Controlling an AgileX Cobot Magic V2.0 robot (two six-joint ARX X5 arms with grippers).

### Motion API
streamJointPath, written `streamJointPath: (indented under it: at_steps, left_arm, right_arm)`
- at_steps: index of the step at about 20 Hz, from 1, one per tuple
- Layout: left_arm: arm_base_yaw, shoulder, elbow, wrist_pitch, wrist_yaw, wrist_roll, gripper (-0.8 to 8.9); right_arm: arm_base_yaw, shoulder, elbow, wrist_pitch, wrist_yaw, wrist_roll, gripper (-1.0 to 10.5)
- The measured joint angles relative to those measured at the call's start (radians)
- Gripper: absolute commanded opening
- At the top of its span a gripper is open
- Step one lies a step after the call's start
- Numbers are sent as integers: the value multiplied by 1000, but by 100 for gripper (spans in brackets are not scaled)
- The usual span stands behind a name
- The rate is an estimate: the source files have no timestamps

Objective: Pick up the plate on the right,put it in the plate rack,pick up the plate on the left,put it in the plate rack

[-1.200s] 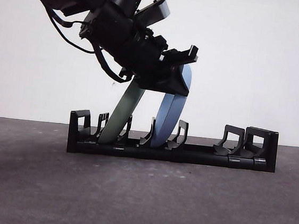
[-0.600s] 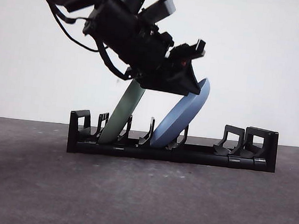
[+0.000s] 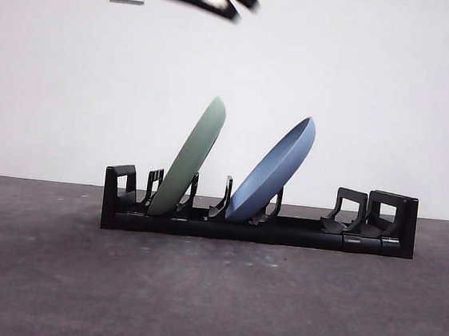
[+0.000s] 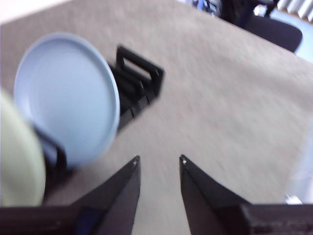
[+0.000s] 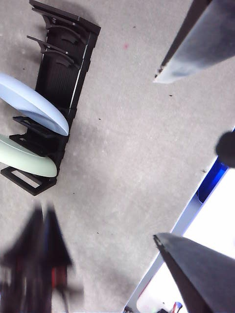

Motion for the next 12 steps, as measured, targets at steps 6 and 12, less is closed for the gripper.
streamJointPath:
  at_steps: [6, 12]
  left_arm:
    - [0, -319, 0, -373, 44, -1, 130]
    - [0, -501, 0, -488, 44, -11, 130]
  right_arm:
    - [0, 0, 0, 0, 0, -17, 532]
    - [0, 0, 0, 0, 0, -21, 525]
